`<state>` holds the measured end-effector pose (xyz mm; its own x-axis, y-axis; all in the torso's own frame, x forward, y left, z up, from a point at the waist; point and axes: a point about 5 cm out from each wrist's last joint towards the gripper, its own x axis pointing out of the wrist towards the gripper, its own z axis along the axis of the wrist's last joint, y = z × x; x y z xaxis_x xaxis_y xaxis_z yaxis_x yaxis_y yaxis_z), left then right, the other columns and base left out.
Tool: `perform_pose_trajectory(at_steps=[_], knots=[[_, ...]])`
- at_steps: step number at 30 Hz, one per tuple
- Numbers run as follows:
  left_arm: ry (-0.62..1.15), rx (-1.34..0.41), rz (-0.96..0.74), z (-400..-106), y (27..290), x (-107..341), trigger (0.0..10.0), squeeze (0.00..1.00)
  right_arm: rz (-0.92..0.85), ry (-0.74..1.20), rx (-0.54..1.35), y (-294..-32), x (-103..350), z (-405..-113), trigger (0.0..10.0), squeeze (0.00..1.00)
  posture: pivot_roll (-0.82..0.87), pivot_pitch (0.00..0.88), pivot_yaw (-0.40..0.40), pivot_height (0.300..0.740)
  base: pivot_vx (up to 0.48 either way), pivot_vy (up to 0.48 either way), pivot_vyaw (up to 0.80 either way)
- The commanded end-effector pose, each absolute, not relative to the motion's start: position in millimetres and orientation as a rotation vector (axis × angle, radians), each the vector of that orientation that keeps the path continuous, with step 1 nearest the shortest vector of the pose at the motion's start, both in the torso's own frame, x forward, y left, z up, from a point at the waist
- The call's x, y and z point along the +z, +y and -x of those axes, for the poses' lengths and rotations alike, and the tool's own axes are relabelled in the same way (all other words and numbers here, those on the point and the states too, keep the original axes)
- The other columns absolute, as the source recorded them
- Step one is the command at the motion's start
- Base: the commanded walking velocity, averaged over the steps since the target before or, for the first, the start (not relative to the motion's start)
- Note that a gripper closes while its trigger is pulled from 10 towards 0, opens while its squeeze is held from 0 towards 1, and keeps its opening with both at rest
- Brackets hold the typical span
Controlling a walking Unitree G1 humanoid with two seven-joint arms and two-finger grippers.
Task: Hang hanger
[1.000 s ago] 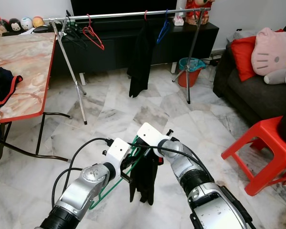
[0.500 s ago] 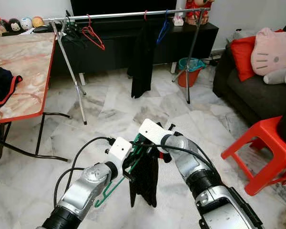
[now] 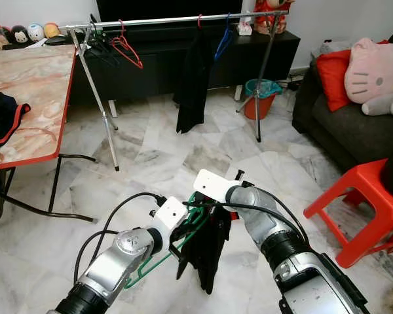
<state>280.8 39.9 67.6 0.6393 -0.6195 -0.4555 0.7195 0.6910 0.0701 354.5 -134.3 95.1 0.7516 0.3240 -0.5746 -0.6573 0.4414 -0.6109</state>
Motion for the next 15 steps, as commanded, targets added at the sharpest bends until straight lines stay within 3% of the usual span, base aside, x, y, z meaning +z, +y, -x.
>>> perform_pose_trajectory(at_steps=[1, 6, 15], knots=[[0.518, -0.729, -0.297, -278, 45, 52, 10.0, 0.0, 0.873, 0.234, 0.659, -109, 132, -366, 10.0, 0.0, 0.1, 0.0, -0.072, 0.74, 0.0, 0.0, 0.0], [0.553, -0.647, -0.304, -284, 54, 50, 10.0, 0.0, 0.854, 0.2, 0.721, -96, 137, -362, 10.0, 0.0, 0.1, 0.0, -0.07, 0.74, 0.0, 0.0, 0.0], [0.596, -0.687, -0.308, -280, 51, 46, 10.0, 0.0, 0.828, 0.155, 0.909, -69, 140, -344, 10.0, 0.0, 0.1, 0.0, -0.07, 0.74, 0.0, 0.0, 0.0]])
